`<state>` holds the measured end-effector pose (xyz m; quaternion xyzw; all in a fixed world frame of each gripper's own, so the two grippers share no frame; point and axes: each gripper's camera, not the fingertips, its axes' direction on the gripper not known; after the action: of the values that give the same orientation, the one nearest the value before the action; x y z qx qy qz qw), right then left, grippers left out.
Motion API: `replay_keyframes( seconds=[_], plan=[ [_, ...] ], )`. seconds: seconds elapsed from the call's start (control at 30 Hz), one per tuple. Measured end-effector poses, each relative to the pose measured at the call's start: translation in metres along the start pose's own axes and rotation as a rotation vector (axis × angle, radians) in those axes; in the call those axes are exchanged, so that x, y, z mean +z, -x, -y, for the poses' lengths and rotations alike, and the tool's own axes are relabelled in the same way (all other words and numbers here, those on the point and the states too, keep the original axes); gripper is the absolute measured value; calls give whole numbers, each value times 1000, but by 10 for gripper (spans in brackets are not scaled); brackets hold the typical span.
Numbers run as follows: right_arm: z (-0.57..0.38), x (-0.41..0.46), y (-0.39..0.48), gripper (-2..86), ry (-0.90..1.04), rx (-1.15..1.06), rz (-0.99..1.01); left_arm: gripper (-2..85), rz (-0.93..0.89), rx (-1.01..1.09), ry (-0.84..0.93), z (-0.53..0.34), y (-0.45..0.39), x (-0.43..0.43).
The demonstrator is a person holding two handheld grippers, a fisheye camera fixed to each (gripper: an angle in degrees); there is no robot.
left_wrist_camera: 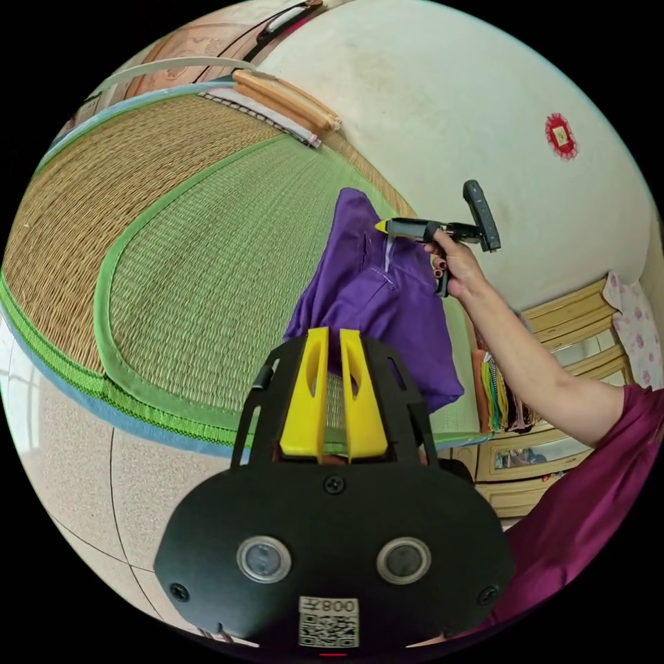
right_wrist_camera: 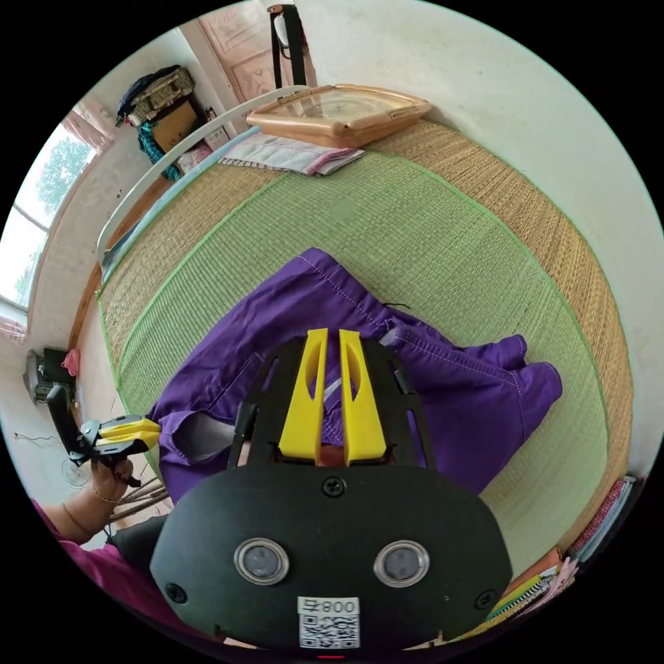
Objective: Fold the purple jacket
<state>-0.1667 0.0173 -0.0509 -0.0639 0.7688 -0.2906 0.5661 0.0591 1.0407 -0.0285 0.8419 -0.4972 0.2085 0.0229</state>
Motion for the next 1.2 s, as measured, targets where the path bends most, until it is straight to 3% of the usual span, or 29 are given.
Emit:
replay_keyframes(
  seconds=[0.17, 0.33, 0.43, 0.6, 0.87, 1.1, 1.2],
  plan=[
    [-12, -5, -12, 4, -3, 22, 55, 32, 14, 19, -7, -3, -14, -4],
    [-43, -56, -15, 0, -153, 25, 37, 64, -58, 125, -68, 4, -44, -14],
    [-62, -78, -27, 6, -214, 67, -12, 79, -14, 199, 16, 15, -63, 5],
    [-84, -102, -47, 16, -290, 118, 89, 29, 45, 232, 115, 23, -75, 30],
    [-129, -140, -53, 18, -448, 112, 138, 5, 11, 175, 33, 14, -70, 6],
    [-96, -49, -78, 6, -91, 174, 155, 14, -21, 116, 57, 16, -57, 14],
    [-104, -71, -78, 6, -151, 143, 202, 25, -12, 114, -3, 18, -58, -6]
  ],
)
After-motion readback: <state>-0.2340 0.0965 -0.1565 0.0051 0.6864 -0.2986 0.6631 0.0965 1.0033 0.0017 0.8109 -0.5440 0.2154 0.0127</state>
